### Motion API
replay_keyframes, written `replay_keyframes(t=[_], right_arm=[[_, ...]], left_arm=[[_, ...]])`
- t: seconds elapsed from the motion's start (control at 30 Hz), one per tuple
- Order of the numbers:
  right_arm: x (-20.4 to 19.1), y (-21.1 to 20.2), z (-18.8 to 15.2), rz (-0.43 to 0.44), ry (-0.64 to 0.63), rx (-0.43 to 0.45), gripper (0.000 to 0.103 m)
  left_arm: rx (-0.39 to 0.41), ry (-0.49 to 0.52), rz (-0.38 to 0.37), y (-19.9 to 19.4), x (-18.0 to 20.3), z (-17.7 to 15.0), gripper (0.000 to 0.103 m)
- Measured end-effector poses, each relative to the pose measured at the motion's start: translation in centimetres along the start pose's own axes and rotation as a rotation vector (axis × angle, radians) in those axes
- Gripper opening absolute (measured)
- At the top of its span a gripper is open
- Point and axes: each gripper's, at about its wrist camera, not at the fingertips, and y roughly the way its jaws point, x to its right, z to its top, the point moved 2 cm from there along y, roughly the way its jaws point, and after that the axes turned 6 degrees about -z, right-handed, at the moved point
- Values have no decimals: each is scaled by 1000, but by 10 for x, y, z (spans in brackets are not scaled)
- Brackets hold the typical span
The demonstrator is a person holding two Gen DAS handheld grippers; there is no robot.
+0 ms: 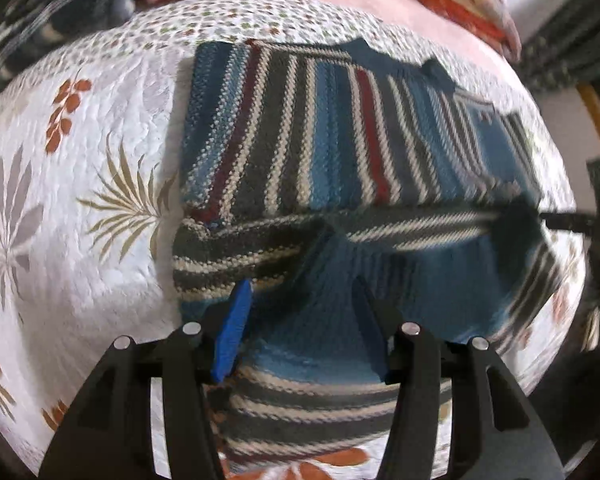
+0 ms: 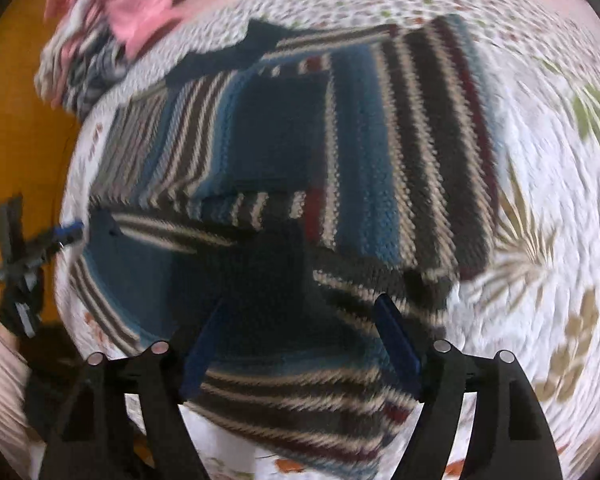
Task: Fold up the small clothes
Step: 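Lift the ribbed hem with both grippers and fold it toward the collar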
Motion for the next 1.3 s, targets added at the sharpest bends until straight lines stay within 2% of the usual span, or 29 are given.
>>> replay_keyframes(t=[0.2,0.3,0.37,0.43,0.47,0.53,0.6,0.73,0.9,1.07,1.1,1.2,1.3], right_arm=[[1,28,4,-15,-54,-67,80],[-3,31,4,-26,-74,-67,80],[-6,32,5,-48,-84,-60,73],[-12,31,5,-76,-108,-38,54],[-12,29,5,-74,-109,-34,49],[-13,26,3,-41,-116,-29,28],[-17,21,0,-23,-155,-24,14],[-27,6,-6,-16,-216,9,11],[-24,-29,-9,24,-229,98,10],[-16,-72,-8,72,-197,209,10],[-14,-83,-7,78,-181,240,10],[1,-110,1,109,-114,322,0],[21,-133,13,142,-23,400,0]], left_arm=[[-64,89,9,26,10,-2,55],[-79,120,50,40,17,-1,57],[-84,141,76,42,23,1,56],[-77,158,81,41,27,2,49],[-75,165,77,40,29,2,46],[-75,175,66,39,32,1,26],[-77,187,58,37,36,0,18],[-70,235,35,35,56,-4,14],[-3,256,-6,10,69,-5,13],[134,219,-70,-33,73,6,13],[167,210,-81,-42,75,11,12],[245,193,-119,-63,79,22,12],[290,170,-114,-68,82,33,11]])
